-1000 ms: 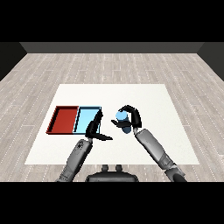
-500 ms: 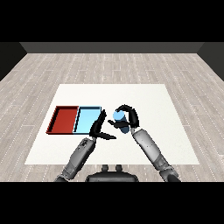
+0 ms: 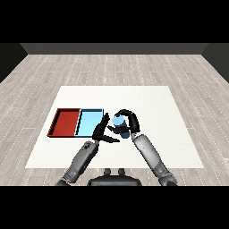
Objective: Pick the blue can and put it in the blue box
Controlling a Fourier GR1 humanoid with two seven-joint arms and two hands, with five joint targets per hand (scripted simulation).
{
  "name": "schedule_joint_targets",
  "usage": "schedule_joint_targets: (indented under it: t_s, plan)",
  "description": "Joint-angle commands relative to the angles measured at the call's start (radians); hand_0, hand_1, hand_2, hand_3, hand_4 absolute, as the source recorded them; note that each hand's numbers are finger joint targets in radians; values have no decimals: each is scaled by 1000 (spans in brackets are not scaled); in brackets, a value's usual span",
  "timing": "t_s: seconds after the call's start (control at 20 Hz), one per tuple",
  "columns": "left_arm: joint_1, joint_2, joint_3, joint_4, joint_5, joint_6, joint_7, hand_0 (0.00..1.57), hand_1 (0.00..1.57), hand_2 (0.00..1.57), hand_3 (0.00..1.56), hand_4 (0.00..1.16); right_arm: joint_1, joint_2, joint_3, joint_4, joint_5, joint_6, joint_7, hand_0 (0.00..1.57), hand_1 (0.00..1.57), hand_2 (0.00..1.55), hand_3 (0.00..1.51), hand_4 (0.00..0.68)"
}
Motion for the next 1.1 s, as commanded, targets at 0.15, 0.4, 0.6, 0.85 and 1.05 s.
schedule_joint_targets:
  t_s: [0.15, 0.4, 0.6, 0.85, 1.05]
  plan:
    - [-107, 0, -40, 176, 75, 48, -105, 0, 0, 0, 0, 0, 1, 24, -5, -16, 53, 28, 13, 1490, 1490, 1466, 1401, 609]
    - [24, 0, -28, 26, 14, -13, -56, 0, 0, 0, 0, 0, 12, 39, 44, 59, -4, 4, -64, 1463, 1463, 1454, 1400, 605]
    - [-80, 0, -35, 99, 77, 14, -75, 0, 0, 0, 0, 0, -44, 39, 78, 89, -106, -78, -77, 1465, 1465, 1458, 1390, 619]
    - [-72, 0, -67, 65, 69, 39, -72, 0, 0, 0, 0, 0, -23, 39, 118, 11, -100, -102, -15, 1461, 1461, 1455, 1388, 589]
    - [-99, 0, -23, 139, 105, -27, -118, 0, 0, 0, 0, 0, -43, 39, 37, 41, -156, -48, -41, 1447, 1447, 1449, 1390, 602]
